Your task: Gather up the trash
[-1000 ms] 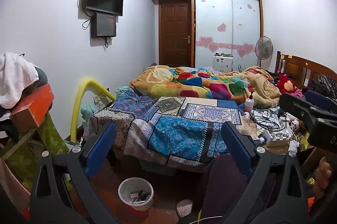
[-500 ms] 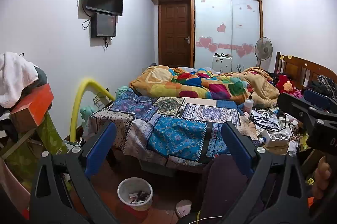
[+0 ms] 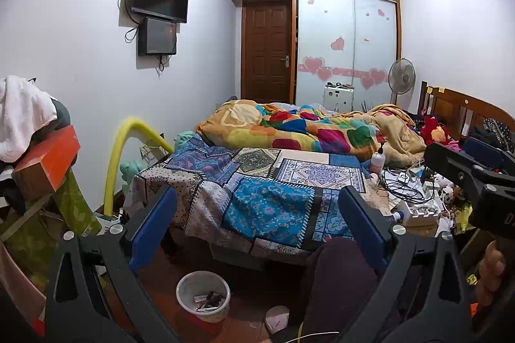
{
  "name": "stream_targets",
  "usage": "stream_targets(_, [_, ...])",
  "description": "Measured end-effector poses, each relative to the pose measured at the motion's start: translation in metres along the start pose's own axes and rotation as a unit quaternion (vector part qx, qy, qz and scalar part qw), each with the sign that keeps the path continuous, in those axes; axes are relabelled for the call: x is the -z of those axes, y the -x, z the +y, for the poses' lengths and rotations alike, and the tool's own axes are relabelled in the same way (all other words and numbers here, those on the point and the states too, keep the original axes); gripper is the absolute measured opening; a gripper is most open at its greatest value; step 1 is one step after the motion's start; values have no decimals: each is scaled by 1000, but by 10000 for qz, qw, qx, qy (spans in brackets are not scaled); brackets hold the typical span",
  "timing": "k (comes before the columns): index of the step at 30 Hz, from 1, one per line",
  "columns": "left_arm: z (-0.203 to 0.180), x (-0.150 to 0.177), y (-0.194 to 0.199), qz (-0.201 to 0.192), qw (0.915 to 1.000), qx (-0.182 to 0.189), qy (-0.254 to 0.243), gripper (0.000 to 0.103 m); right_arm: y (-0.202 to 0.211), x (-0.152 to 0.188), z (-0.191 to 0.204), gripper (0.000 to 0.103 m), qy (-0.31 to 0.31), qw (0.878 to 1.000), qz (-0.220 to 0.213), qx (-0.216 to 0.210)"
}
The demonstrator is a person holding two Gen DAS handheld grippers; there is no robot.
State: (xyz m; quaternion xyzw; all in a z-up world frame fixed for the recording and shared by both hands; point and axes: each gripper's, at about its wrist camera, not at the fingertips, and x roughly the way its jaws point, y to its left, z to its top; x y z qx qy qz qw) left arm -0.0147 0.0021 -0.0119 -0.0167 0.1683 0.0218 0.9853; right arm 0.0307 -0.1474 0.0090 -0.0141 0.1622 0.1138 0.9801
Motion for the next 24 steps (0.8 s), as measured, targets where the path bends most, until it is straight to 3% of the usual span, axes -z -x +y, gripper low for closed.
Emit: stream_targets(24, [-9,-2,-11,129,9999,62,-79,101,-11,-7,-15,102,10,10000,83,-48])
